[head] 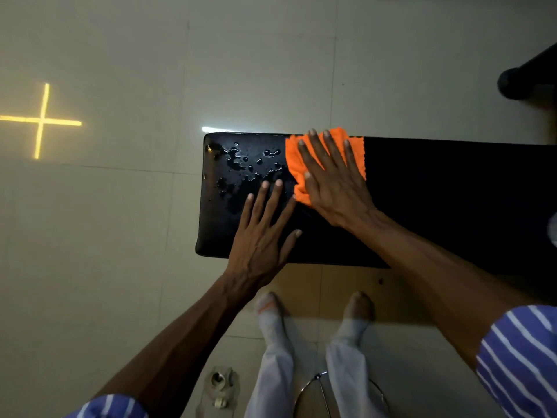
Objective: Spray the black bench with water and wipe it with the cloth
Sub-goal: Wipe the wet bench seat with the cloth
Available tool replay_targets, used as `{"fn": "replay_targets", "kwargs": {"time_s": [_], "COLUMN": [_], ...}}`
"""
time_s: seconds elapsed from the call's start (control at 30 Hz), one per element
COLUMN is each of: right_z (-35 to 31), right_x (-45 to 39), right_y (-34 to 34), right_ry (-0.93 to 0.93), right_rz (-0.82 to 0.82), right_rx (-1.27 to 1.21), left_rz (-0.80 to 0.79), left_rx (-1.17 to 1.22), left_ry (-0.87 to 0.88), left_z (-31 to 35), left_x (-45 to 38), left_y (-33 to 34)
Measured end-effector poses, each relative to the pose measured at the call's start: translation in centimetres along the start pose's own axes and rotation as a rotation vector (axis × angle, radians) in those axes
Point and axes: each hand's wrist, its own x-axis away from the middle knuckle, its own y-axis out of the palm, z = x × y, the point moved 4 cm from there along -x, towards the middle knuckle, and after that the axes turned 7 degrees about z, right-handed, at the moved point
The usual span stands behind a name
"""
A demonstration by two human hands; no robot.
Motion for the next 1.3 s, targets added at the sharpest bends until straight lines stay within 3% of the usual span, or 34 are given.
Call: {"fn": "replay_targets", "kwargs": {"time_s": [0.1, 0.27, 0.4, 0.53, 0.73, 0.93, 1.0, 1.17, 1.23, 1.3], "right_z": [2.2, 0.1, -4.0, -1.9, -4.1, -3.1, -2.0, -4.8, -5.6, -5.2], "right_x": [0.9, -3.8, -2.6, -0.7, -4.8, -0.5, -0.7, -4.5, -3.9, -2.2], "right_y": [-0.7, 0.2, 0.9, 0.1, 1.3, 0.6, 0.3, 1.3, 1.5, 1.2], "right_ry": [-0.027, 0.266, 0.073, -0.072, 0.201, -0.1, -0.063, 0.237, 0.196, 0.038], "right_rz": [-0.048, 0.034, 0.027, -0.037, 0.045, -0.041, -0.056, 0.049, 0.02, -0.02], "right_rx": [0.04, -0.011, -0.048, 0.0, -0.016, 0.018, 0.011, -0.006, -0.016, -0.001], "left_rz": [0.029, 0.095, 0.054, 0.046, 0.068, 0.056, 0.048, 0.063, 0.057, 0.057], "left_rx": [-0.002, 0.012, 0.008, 0.031, 0.039, 0.053, 0.068, 0.09, 0.098, 0.088], "left_ry": [-0.038, -0.193, -0.192, -0.214, -0.219, -0.228, -0.236, -0.246, -0.237, -0.237], "left_z": [-0.7, -4.6, -5.5, -5.3, -5.5, -5.4, -5.2, -5.3, -5.3, -5.5], "left_x": [0.5, 1.2, 1.5, 1.3, 1.6, 1.6, 1.5, 1.6, 1.6, 1.7], "left_y": [-0.7, -0.8, -0.6, -1.0, -0.3, -0.9, -0.9, -0.5, -0.7, -1.1]}}
